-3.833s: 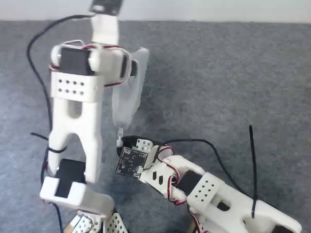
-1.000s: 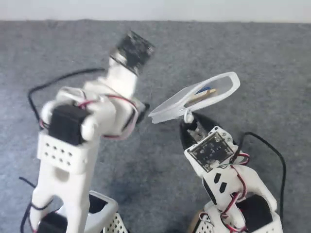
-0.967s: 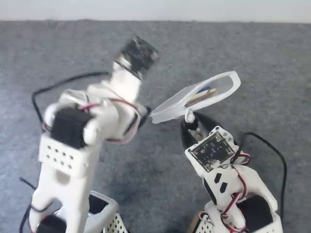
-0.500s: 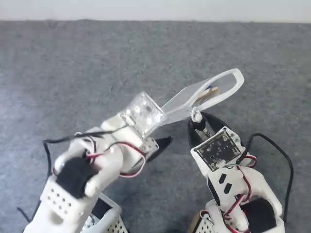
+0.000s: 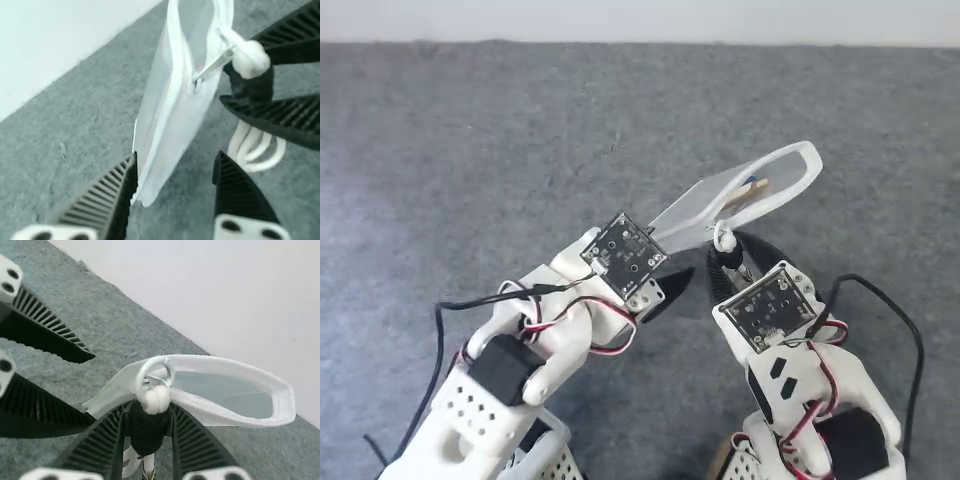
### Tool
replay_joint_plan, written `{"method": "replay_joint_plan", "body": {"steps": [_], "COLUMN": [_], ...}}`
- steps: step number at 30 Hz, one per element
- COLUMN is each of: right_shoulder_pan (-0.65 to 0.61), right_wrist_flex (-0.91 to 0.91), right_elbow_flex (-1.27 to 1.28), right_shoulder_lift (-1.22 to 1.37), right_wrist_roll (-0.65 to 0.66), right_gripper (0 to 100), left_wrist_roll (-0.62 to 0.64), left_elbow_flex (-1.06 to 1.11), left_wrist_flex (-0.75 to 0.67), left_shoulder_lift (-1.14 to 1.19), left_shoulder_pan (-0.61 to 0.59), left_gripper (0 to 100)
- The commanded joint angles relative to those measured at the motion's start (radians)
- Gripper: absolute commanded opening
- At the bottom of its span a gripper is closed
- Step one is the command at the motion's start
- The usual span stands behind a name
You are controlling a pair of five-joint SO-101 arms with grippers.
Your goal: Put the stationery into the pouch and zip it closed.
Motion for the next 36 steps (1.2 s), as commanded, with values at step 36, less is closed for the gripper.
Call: {"method": "replay_joint_plan", "body": {"steps": [36], "right_shoulder_pan": [-0.076], "right_wrist_flex": [0.048], "right_elbow_flex": [-0.068], "right_shoulder_lift": [-0.087], "right_wrist_roll": [-0.005], "right_gripper": [0.6], "left_wrist_roll": [0.009], "left_elbow_flex": [0.378], "left_wrist_flex": [-0.816], "left_shoulder_lift": [-0.029], "left_shoulder_pan": [0.186], "left_gripper": [9]}}
